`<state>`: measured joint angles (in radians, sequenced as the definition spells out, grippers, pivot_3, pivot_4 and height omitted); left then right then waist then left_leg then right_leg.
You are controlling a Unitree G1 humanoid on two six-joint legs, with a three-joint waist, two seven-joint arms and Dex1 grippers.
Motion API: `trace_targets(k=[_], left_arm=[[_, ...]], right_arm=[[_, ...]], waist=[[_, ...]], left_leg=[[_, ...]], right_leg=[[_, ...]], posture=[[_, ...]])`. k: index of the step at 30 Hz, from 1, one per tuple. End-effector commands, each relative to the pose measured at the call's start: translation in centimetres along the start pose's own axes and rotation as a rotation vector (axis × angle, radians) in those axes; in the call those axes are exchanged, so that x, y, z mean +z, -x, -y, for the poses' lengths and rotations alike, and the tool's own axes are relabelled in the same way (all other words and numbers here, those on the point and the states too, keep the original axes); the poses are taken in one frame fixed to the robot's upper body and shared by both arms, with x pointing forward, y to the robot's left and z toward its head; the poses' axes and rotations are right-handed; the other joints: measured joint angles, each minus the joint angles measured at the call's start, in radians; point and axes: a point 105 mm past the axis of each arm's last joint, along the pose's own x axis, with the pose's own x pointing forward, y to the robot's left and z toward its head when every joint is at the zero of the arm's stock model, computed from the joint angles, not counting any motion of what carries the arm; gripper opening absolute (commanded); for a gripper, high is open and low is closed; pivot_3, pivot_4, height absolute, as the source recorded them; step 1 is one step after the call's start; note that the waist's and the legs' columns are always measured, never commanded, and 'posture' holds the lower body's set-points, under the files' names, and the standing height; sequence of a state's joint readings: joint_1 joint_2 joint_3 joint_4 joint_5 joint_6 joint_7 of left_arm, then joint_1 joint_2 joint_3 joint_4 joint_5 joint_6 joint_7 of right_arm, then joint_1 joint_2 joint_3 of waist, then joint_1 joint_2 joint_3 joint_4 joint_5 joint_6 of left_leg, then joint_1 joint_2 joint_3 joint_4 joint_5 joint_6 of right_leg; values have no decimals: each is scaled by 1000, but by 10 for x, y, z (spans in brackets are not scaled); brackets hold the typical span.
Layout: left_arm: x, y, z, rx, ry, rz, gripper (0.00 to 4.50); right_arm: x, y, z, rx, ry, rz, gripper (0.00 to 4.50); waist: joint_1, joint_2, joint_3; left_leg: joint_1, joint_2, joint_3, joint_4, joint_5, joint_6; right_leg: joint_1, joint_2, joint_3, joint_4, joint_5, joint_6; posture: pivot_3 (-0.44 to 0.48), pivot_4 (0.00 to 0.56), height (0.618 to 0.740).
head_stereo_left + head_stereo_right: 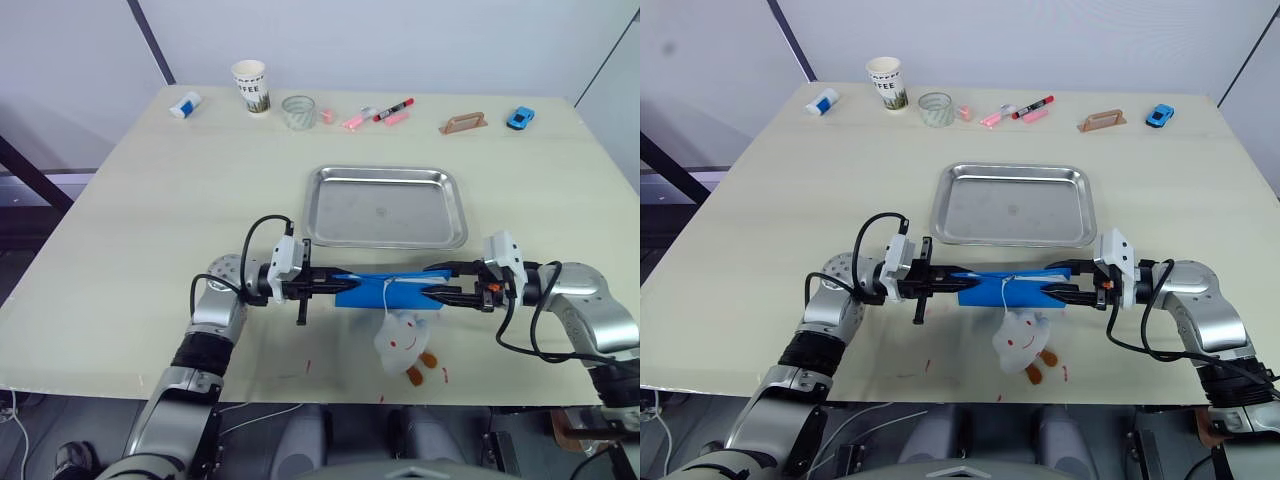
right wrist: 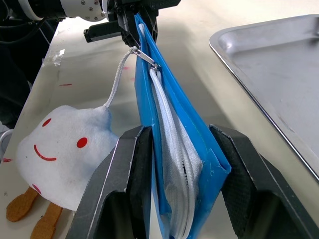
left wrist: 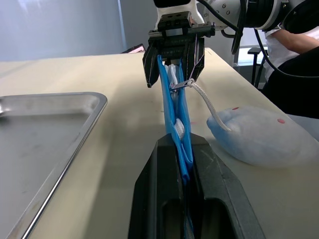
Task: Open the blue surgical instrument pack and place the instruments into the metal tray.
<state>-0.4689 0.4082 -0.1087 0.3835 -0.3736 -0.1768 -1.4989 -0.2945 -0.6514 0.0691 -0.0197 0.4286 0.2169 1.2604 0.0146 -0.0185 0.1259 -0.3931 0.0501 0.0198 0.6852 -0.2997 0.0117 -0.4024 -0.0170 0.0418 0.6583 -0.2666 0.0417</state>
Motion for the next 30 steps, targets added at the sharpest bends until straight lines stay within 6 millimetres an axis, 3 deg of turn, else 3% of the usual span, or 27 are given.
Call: trace_targets(k=[1, 27, 30], left_arm=[[9, 0, -4, -6, -40, 9, 0], [0, 6, -3, 8, -16, 11, 0], [-1, 7, -2, 10, -13, 11, 0]], right_arm=[[10, 1, 2, -4, 48, 27, 2085], [6, 4, -1, -58, 27, 101, 2085], [4, 2, -2, -57, 22, 102, 707]], waist=[[0, 0, 0], [-1, 0, 0], [-1, 0, 0]], left_leg=[[0, 0, 0, 0, 0, 0], [0, 0, 0, 0, 0, 0], [1, 0, 0, 0, 0, 0]], right_leg=[[0, 0, 0, 0, 0, 0], [0, 0, 0, 0, 0, 0], [0, 0, 0, 1, 0, 0]], posture=[[0, 150, 740], [0, 150, 740], [0, 150, 740]])
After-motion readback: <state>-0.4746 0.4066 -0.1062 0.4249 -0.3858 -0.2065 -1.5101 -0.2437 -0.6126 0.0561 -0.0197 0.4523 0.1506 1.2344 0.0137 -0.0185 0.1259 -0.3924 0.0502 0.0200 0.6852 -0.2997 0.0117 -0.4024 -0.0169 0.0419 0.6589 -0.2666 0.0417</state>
